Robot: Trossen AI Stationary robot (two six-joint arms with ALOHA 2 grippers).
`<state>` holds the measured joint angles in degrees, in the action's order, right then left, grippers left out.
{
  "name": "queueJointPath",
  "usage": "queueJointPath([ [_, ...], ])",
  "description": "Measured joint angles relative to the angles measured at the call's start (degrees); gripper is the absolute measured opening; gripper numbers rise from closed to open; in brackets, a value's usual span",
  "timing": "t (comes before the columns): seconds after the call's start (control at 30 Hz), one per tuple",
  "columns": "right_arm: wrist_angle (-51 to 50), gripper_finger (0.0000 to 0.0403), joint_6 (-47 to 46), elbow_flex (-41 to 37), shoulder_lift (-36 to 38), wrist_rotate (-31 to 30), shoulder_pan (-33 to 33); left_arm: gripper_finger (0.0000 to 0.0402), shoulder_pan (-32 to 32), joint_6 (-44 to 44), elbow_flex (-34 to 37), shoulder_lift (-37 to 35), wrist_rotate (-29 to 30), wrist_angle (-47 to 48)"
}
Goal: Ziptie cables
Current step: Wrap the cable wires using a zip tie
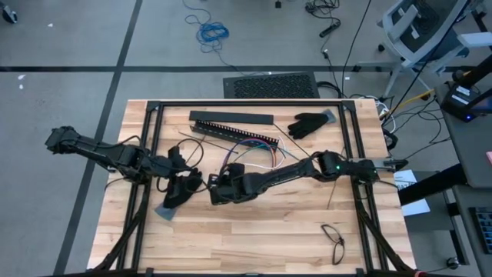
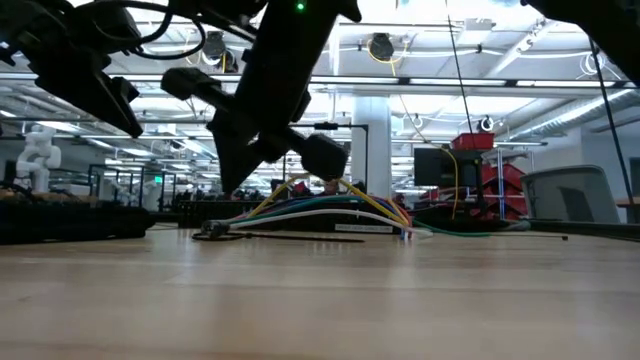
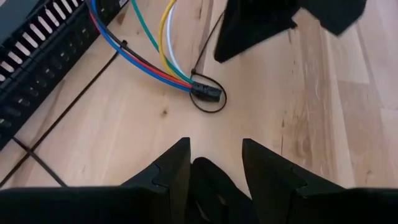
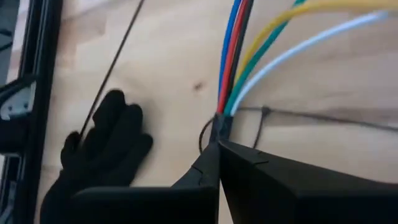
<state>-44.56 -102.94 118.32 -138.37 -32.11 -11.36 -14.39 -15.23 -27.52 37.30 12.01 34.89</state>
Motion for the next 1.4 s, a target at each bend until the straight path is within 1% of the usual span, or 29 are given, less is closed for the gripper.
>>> queueJointPath([
  [0.1, 0.38, 0.0000, 2.21, 0.03, -0.29, 6.59, 0.88, 0.0142, 0.00, 0.11, 0.00, 0.00, 0.03, 0.00],
  [0.17, -0.26, 0.0000, 4.34, 0.16, -0.92, 9.56, 1.72, 0.0142, 0.00, 0.12, 0.00, 0.00, 0.04, -0.11],
  [0.23, -2.52, 0.0000, 5.02, -0.11, -1.26, 10.09, 2.60, 0.0142, 0.00, 0.14, 0.00, 0.00, 0.05, -0.12],
  [0.3, -2.60, 0.0000, 7.67, -0.05, -1.16, 10.80, 3.60, 0.0142, 0.00, 0.14, 0.00, 0.00, 0.07, -0.22],
  [0.37, -3.27, 0.0000, 10.29, 0.04, -0.92, 14.44, 4.84, 0.0142, 0.00, 0.14, 0.00, 0.00, 0.09, -0.20],
  [0.47, -2.67, 0.0000, 11.91, 0.00, -1.04, 17.25, 6.19, 0.0142, 0.00, 0.12, 0.00, 0.00, 0.09, -0.18],
  [0.6, -0.21, 0.0000, 14.26, 0.00, -1.02, 18.65, 6.93, 0.0142, 0.00, 0.11, 0.00, 0.00, 0.11, -0.15],
  [0.7, 0.24, 0.0003, 16.52, 0.00, -1.02, 18.80, 6.16, 0.0142, 0.00, 0.11, 0.00, 0.00, 0.14, -0.16],
  [0.77, 0.87, 0.0016, 17.29, 0.00, -1.02, 18.91, 5.05, 0.0142, 0.00, 0.11, 0.00, 0.00, 0.22, -0.15],
  [0.83, 1.31, 0.0040, 18.15, 0.00, -1.02, 19.04, 4.02, 0.0142, 0.00, 0.09, -0.01, 0.00, 0.45, -0.15],
  [0.93, 1.68, 0.0092, 17.88, 0.00, -0.83, 18.68, 2.93, 0.0142, 0.00, 0.09, -0.03, 0.00, 0.46, -0.15],
  [1.03, 0.71, 0.0147, 16.86, 0.00, -0.82, 15.95, 2.91, 0.0142, 0.00, 0.11, -0.03, 0.00, 0.45, -0.13],
  [1.13, -0.41, 0.0187, 15.41, 0.00, -0.65, 15.64, 3.21, 0.0142, 0.00, 0.11, -0.03, 0.00, 0.46, -0.15],
  [1.23, -4.65, 0.0198, 9.15, 0.00, -0.46, 15.91, 4.08, 0.0142, 0.00, 0.11, -0.03, 0.00, 0.44, -0.15],
  [1.3, -5.90, 0.0193, 8.31, -0.02, -0.48, 15.88, 4.46, 0.0142, 0.00, 0.09, -0.03, 0.00, 0.44, -0.13],
  [1.4, -5.27, 0.0174, 8.39, -0.01, -0.48, 15.84, 4.85, 0.0142, 0.00, 0.09, -0.03, 0.00, 0.44, -0.15],
])
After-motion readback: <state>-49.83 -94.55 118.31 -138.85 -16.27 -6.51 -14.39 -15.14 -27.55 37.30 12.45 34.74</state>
